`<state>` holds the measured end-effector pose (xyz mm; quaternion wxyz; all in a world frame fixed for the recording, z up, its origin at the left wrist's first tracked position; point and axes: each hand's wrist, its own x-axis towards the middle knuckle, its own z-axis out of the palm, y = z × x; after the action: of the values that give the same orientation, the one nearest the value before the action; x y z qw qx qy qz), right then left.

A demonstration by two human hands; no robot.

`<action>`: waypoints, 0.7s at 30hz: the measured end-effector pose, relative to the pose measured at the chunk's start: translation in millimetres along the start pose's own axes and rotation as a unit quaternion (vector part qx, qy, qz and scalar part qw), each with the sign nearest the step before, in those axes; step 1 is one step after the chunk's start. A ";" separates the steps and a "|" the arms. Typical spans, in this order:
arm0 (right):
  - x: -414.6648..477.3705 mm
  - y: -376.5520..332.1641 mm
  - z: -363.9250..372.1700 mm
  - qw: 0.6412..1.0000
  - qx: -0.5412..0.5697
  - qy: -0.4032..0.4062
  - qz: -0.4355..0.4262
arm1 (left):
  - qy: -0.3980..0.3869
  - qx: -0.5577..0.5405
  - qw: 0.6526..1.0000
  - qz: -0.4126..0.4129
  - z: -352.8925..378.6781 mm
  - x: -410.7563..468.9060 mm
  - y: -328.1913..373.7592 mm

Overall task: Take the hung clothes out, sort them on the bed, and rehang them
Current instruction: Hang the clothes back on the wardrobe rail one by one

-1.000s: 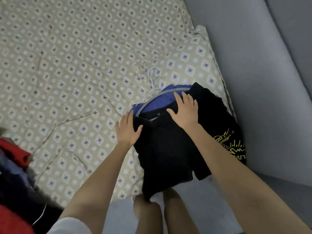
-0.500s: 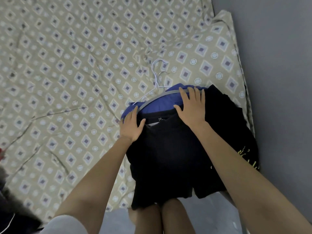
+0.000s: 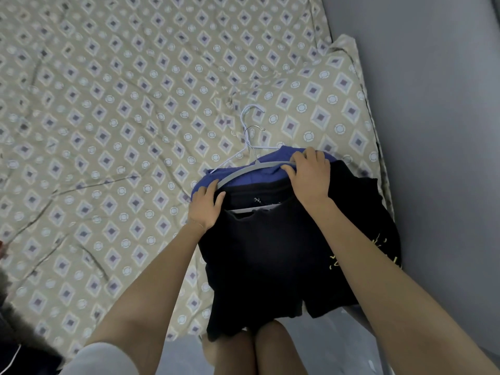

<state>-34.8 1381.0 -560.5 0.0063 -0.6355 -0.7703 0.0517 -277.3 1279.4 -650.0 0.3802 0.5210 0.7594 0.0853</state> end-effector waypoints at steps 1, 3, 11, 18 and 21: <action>-3.6 -1.2 -6.6 1.000 0.010 -0.012 0.008 | 0.005 0.000 1.000 0.006 -8.0 -5.9 1.5; -11.7 -3.5 -22.8 0.999 0.030 -0.034 0.023 | 0.021 0.006 1.000 0.018 -26.9 -19.0 7.5; -57.2 -12.2 -101.7 0.990 0.121 -0.053 0.041 | 0.092 0.010 0.990 0.108 -102.5 -69.0 31.8; -110.3 -29.3 -170.0 0.980 0.149 0.020 0.128 | 0.100 0.009 0.973 0.210 -148.5 -109.0 58.6; -144.7 -36.7 -196.1 0.971 0.158 0.051 0.174 | 0.092 0.001 0.965 0.247 -161.3 -127.4 67.9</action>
<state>-28.0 1246.4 -354.1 0.1363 -0.7524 -0.6289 0.1406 -314.1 1243.4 -439.7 0.2756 0.6828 0.6389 0.2230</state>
